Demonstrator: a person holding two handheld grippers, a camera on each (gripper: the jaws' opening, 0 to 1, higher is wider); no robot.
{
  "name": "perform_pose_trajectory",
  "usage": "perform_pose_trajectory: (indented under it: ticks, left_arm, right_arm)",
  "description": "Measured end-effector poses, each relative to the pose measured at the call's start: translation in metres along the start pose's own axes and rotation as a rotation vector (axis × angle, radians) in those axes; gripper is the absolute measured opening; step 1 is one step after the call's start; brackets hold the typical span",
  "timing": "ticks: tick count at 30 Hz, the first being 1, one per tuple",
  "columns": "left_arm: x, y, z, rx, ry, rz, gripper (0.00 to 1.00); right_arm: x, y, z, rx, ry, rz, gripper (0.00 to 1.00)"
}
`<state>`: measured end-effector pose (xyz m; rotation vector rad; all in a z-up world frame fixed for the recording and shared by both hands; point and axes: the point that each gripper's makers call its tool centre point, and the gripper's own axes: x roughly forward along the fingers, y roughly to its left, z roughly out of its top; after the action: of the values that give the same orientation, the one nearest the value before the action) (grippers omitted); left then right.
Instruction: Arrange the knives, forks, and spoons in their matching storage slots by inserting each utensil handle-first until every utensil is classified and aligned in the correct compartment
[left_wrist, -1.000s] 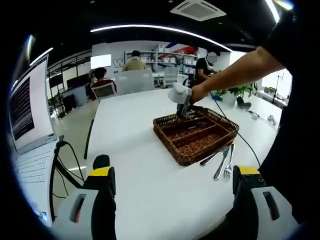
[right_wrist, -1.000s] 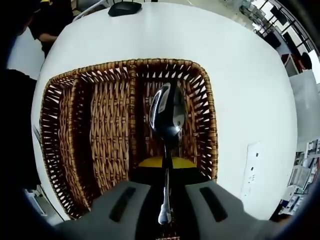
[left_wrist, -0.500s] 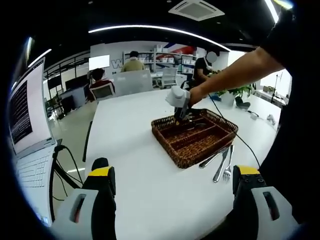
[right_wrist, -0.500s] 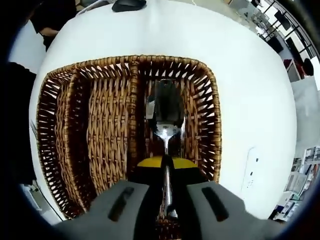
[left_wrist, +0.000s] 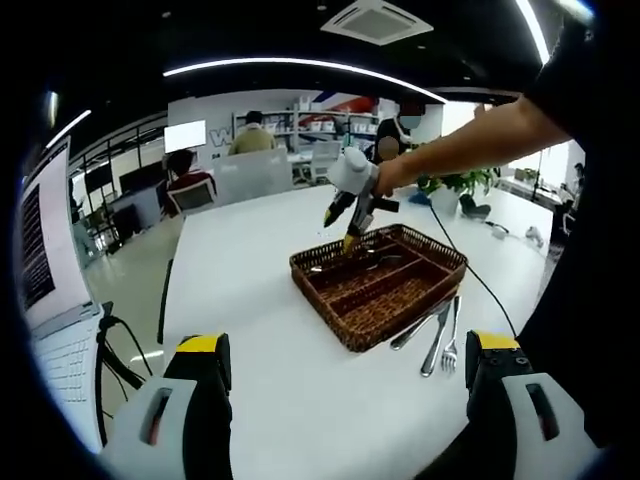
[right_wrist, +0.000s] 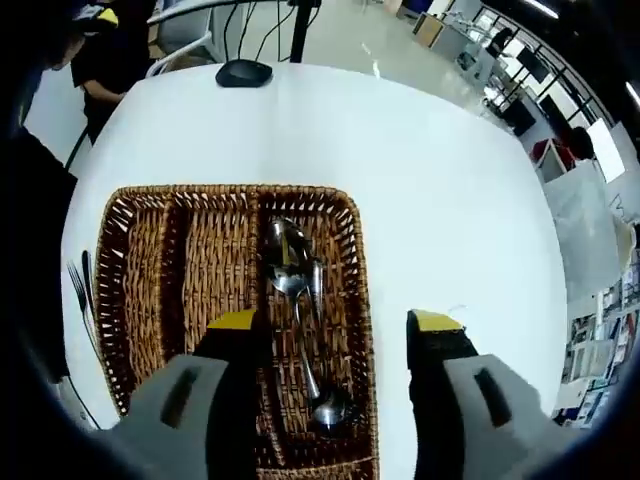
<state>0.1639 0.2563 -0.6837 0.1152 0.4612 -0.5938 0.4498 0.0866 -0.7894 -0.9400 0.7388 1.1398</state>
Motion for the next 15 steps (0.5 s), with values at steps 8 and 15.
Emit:
perform_pose_trajectory:
  ticks: [8, 15]
  left_arm:
    - [0.012, -0.006, 0.019, 0.03, -0.023, -0.036, 0.99]
    - [0.027, -0.015, 0.036, 0.055, -0.052, -0.075, 0.99]
  right_arm:
    - [-0.05, -0.009, -0.001, 0.134, -0.139, -0.131, 0.99]
    - [-0.085, -0.007, -0.03, 0.295, -0.203, -0.223, 1.0]
